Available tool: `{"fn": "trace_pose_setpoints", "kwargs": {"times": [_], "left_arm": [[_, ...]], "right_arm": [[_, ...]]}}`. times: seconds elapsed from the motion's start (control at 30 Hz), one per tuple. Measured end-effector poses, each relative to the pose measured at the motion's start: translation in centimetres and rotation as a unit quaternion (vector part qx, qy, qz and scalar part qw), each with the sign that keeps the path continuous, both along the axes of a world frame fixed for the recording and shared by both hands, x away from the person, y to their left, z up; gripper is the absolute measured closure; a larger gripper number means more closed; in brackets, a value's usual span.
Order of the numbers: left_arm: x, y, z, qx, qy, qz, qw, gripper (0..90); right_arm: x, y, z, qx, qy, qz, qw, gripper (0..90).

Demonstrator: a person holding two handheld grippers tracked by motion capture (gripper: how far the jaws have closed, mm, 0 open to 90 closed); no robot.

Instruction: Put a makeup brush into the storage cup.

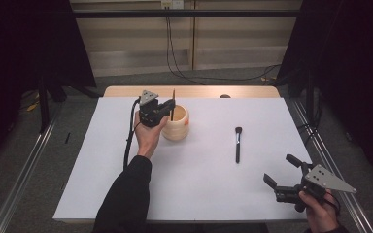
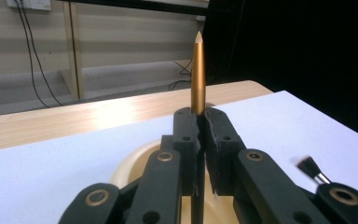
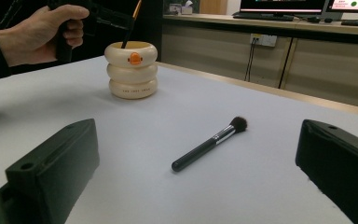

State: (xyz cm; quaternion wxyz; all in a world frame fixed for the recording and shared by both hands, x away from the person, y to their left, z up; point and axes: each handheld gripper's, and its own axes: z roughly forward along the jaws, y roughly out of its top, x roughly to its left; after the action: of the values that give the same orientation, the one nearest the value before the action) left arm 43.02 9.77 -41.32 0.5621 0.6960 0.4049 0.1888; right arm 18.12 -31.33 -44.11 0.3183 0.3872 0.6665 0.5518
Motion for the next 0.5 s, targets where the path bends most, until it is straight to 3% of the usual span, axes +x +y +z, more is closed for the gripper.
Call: {"fn": "trace_pose_setpoints", "kwargs": {"times": [0.2, 0.5], "left_arm": [[-0.18, 0.26, -0.66, 0.001, 0.009, 0.001, 1.0000, 83.5], [-0.44, 0.23, -0.44, 0.006, 0.011, -0.004, 0.9999, 82.5]], "right_arm": [[0.05, 0.06, -0.03, 0.001, 0.001, 0.000, 1.0000, 0.0], [-0.02, 0.09, -0.02, 0.000, 0.004, 0.002, 1.0000, 0.0]]}}
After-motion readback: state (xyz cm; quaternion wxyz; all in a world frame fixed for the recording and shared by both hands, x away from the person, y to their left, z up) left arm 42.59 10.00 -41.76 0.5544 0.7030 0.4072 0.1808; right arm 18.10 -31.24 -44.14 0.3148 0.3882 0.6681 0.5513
